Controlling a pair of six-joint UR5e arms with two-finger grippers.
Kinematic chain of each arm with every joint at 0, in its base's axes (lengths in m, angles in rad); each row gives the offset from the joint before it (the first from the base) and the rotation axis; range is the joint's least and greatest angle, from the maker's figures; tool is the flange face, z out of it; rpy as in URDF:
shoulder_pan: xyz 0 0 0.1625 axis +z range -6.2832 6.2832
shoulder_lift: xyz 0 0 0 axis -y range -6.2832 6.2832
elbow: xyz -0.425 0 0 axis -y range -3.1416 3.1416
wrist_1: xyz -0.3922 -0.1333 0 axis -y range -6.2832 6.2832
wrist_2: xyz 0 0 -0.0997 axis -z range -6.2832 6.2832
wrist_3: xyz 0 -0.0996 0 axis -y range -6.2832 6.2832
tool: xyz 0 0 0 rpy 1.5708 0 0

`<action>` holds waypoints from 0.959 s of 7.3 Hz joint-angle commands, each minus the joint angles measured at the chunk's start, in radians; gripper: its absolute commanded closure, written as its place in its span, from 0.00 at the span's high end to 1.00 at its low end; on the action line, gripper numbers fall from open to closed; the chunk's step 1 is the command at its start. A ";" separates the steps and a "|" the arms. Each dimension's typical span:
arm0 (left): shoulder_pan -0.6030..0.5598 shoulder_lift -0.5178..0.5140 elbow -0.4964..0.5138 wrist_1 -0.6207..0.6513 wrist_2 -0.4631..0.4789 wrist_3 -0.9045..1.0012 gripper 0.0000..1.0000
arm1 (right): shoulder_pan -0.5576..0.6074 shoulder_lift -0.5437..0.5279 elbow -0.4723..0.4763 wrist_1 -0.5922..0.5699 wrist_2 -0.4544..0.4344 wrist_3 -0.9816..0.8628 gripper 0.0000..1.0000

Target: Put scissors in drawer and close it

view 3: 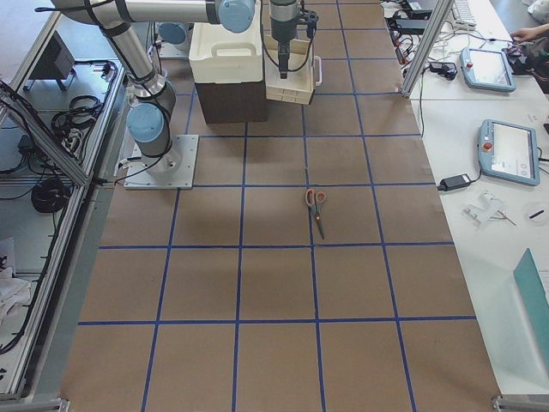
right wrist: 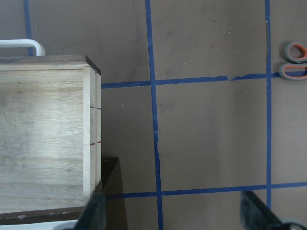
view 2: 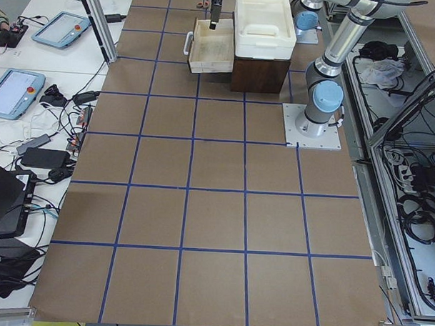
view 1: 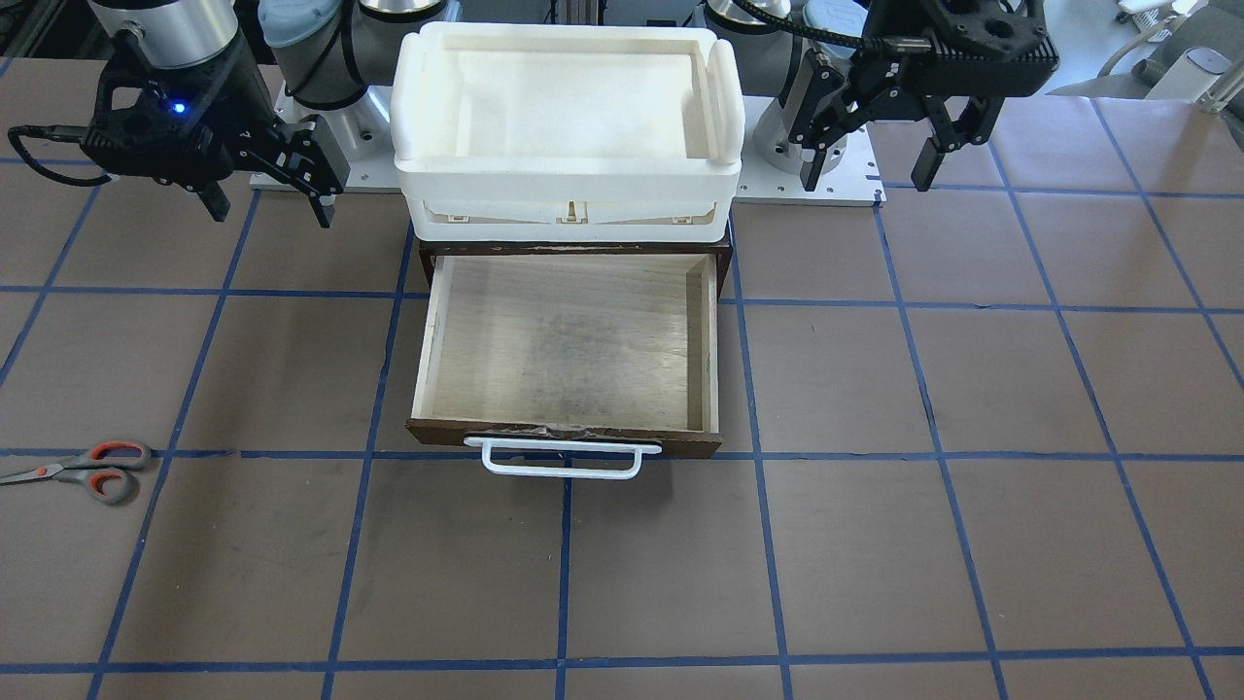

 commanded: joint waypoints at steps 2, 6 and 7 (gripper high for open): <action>0.000 -0.001 0.000 0.000 0.000 0.000 1.00 | -0.031 0.018 -0.003 -0.013 0.003 -0.100 1.00; 0.002 -0.001 0.000 0.000 0.000 0.000 1.00 | -0.207 0.073 -0.002 -0.064 0.003 -0.676 1.00; 0.002 -0.001 0.000 0.000 0.000 0.000 1.00 | -0.240 0.102 -0.003 -0.082 0.005 -0.820 1.00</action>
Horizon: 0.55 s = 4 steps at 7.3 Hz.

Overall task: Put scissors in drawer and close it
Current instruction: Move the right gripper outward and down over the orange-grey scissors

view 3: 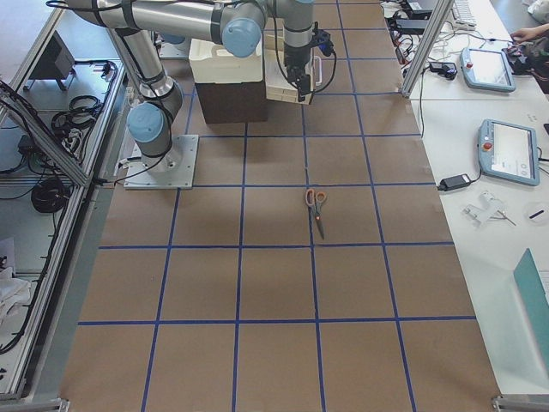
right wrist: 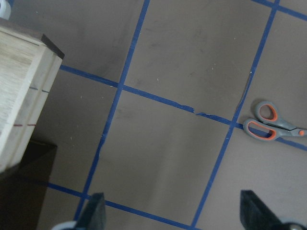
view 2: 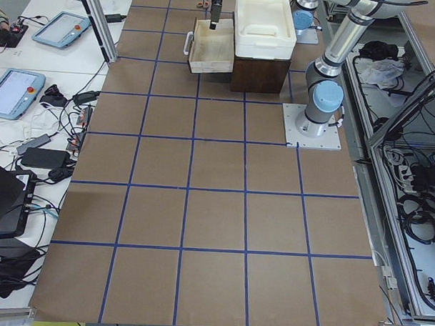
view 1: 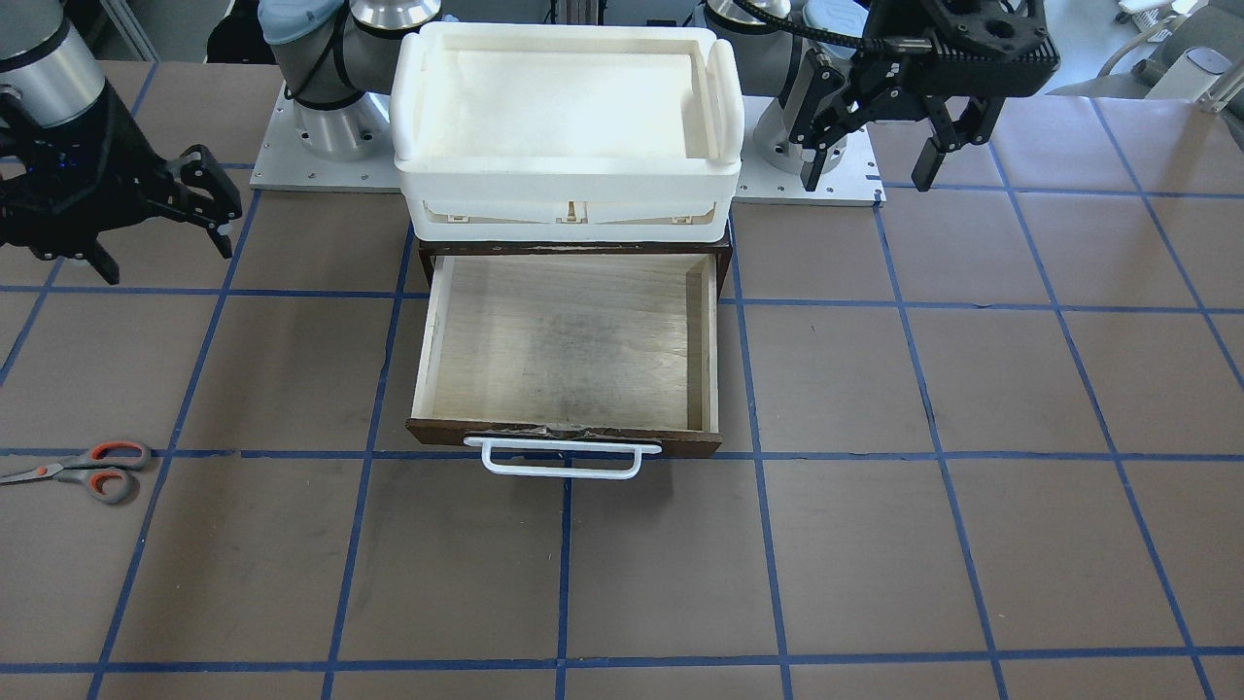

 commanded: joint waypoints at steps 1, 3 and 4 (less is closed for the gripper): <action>0.000 0.001 0.000 0.000 0.000 0.000 1.00 | -0.080 0.075 -0.001 -0.046 0.009 -0.345 1.00; 0.000 0.000 0.000 0.000 0.000 0.000 1.00 | -0.198 0.127 -0.001 -0.156 0.015 -0.648 1.00; 0.000 0.000 0.000 0.000 0.000 0.000 1.00 | -0.232 0.150 -0.002 -0.173 0.012 -0.720 1.00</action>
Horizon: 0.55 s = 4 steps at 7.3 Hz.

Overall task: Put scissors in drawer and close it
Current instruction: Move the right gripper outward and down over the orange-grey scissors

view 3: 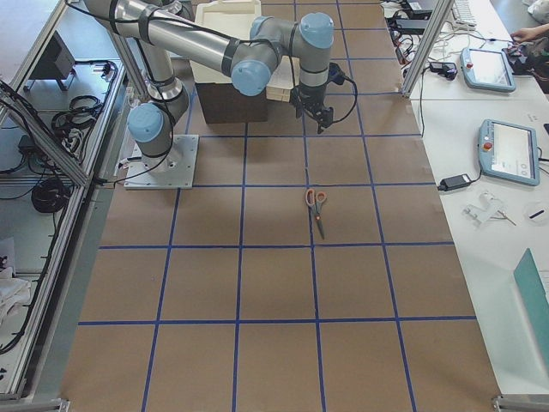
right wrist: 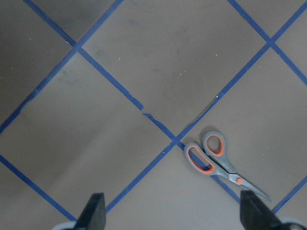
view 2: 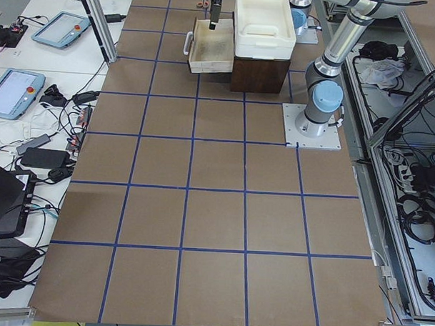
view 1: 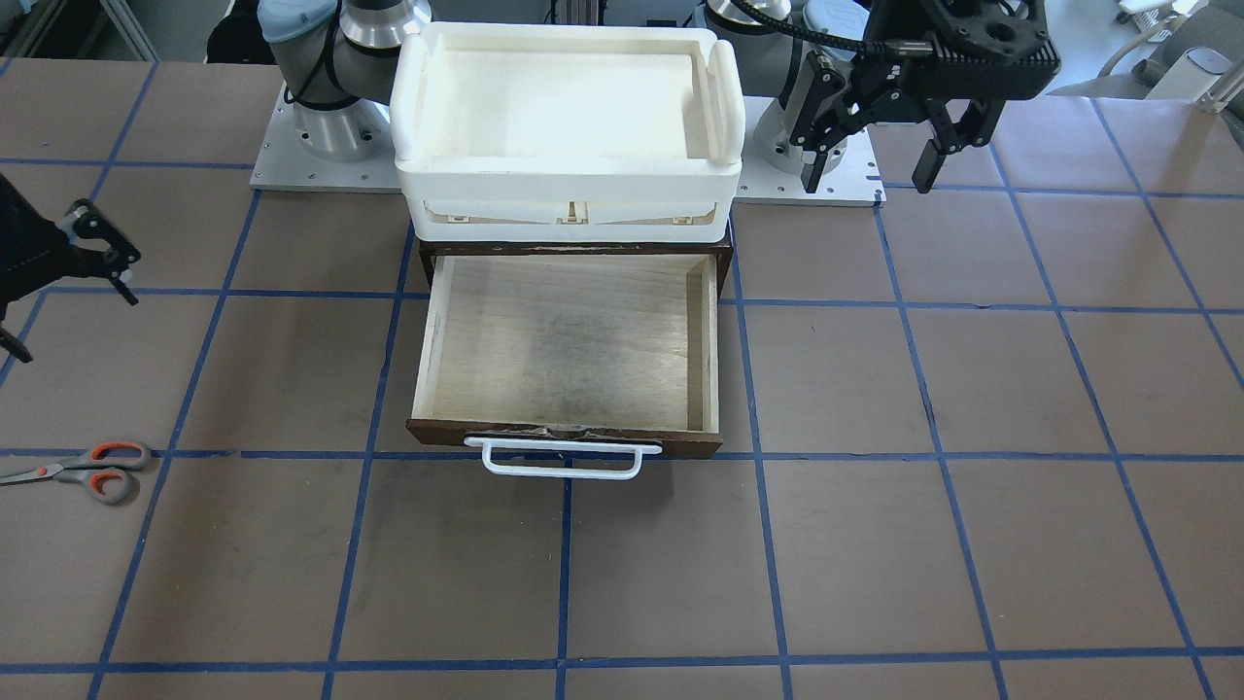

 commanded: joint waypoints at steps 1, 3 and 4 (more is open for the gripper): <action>0.000 0.000 0.000 0.000 0.000 0.002 1.00 | -0.069 0.053 0.000 -0.090 0.001 -0.185 1.00; 0.000 0.000 0.000 0.000 0.000 0.000 1.00 | -0.084 0.145 -0.001 -0.149 0.004 -0.320 1.00; 0.000 0.000 0.000 0.000 0.000 0.000 1.00 | -0.108 0.186 -0.006 -0.155 0.024 -0.470 1.00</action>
